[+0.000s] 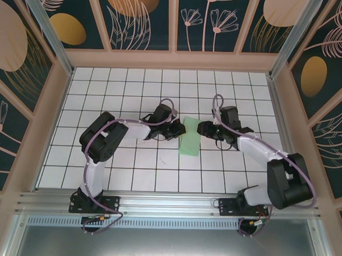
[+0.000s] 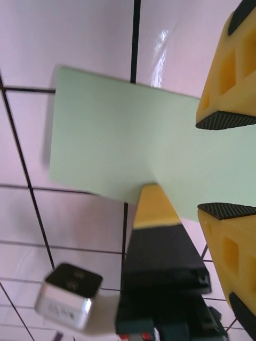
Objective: Fold a paper plane with a square sheet of paper (pick it up from the middle)
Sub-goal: Fold the triangle a second time at the center of the table.
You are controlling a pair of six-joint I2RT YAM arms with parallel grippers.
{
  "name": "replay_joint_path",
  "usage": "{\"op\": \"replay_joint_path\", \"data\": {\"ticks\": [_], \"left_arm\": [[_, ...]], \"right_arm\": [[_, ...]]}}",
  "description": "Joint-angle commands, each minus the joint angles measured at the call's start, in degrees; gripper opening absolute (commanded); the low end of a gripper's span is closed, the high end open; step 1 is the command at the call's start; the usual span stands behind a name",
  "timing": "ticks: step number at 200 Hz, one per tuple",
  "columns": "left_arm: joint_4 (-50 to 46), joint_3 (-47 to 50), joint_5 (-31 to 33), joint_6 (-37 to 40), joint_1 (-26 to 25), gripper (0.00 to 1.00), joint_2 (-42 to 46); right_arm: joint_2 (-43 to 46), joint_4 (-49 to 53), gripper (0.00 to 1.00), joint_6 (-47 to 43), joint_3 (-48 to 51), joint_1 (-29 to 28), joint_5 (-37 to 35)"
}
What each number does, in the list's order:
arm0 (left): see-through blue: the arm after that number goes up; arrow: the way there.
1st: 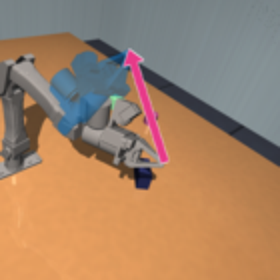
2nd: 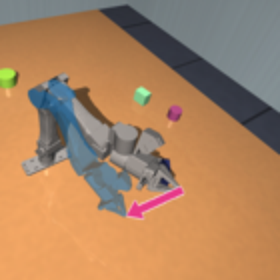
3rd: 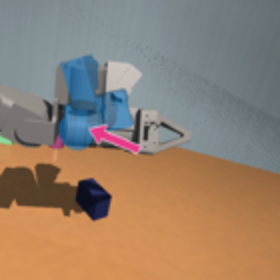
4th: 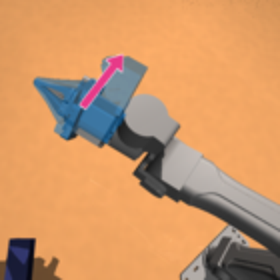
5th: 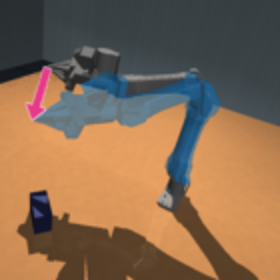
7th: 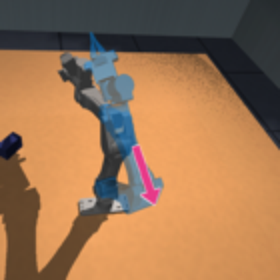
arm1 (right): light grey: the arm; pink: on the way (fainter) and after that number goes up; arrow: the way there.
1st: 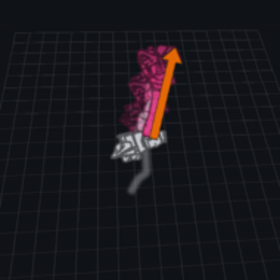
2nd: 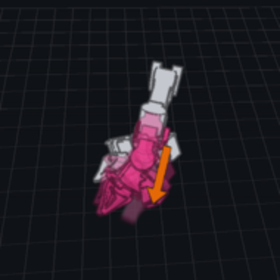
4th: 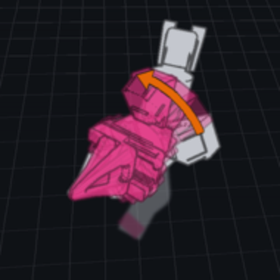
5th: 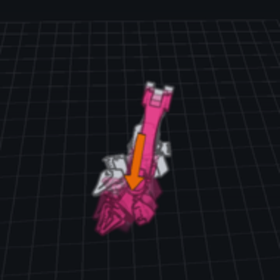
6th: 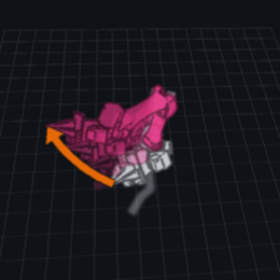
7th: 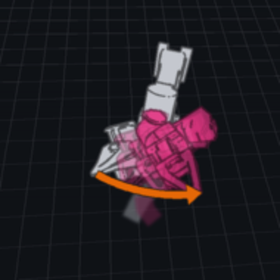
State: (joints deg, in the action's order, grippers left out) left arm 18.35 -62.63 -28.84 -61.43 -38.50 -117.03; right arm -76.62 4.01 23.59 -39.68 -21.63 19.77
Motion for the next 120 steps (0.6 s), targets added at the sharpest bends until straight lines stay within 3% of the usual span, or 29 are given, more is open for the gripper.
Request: {"op": "replay_joint_path", "data": {"ticks": [1, 28, 39, 82, 120], "left_arm": [[3.8, -0.1, 0.7, -2.2, 0.4, 0.06, 2.6], [2.9, -0.3, 1.1, -2.2, 0.4, 0.06, 2.9], [2.4, -0.3, 1.2, -2.0, 0.4, 0.06, 3.0], [1.3, -1.0, 1.3, -1.3, 0.5, 0.06, 3.0], [0.9, -0.9, 1.2, -1.0, 0.4, 0.07, 3.0]], "right_arm": [[5.5, -3.9, 0.49, -3.0, 4.8, -5.5, -9.6], [10.2, -8.5, 0.53, -7.7, 9.7, -13.2, -17.6], [11.2, -9.7, 0.64, -9.9, 10.9, -16.7, -20.0], [7.2, -8.3, 0.66, -16.3, 8.9, -27.2, -27.4], [0.0, -8.9, 0.67, -19.1, 5.9, -32.1, -36.3]]}}
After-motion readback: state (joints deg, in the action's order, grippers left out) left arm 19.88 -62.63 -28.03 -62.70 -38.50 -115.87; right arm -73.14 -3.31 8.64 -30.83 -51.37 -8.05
